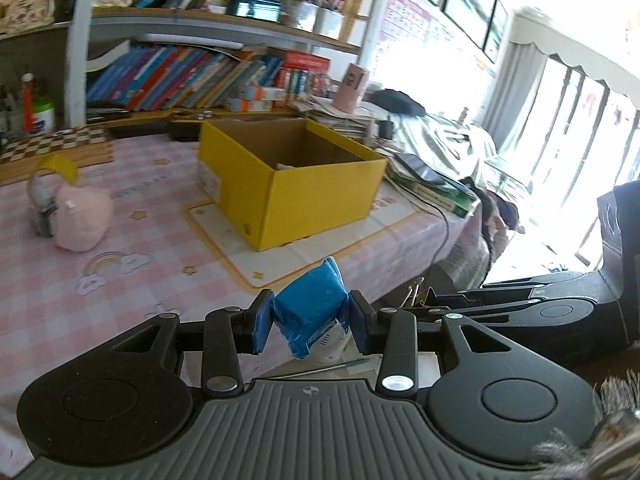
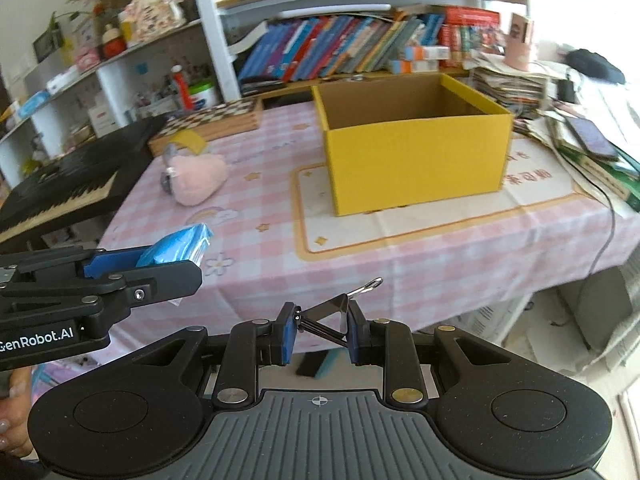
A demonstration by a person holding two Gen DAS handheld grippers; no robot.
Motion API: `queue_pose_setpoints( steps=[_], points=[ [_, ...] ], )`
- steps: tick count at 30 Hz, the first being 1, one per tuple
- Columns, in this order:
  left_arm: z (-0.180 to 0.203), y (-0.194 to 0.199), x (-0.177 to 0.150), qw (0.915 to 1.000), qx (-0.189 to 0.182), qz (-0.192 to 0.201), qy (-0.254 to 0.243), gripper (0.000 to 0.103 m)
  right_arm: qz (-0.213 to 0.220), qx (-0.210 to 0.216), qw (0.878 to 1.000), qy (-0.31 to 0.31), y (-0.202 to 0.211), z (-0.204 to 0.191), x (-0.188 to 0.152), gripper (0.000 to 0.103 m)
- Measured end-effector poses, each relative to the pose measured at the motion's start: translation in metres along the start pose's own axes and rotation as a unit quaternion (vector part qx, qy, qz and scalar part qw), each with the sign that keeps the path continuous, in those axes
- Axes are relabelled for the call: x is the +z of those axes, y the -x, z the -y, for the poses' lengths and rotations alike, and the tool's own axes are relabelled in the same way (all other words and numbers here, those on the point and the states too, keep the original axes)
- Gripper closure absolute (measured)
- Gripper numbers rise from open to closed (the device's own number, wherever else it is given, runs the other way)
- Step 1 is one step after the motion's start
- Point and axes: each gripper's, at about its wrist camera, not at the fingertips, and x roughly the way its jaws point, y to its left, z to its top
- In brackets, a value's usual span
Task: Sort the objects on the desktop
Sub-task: 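Carry the blue object and binder clip in both tools over the yellow box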
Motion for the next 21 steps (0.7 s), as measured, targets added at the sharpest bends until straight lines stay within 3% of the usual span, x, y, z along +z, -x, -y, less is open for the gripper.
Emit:
queue_pose_setpoints(
  steps=[6,21],
  points=[
    [0.011,-0.015,0.007,0.9998,-0.016,-0.005,-0.012,0.066,0.003,-0.014,1.0,-0.013,0.002,0.017,0.003,0.078],
    [0.022,-0.054,0.028,0.9997,-0.012,-0.015,-0.012,0.066,-0.008,-0.01,1.0,-0.02,-0.02,0.05,0.028,0.078]
  ],
)
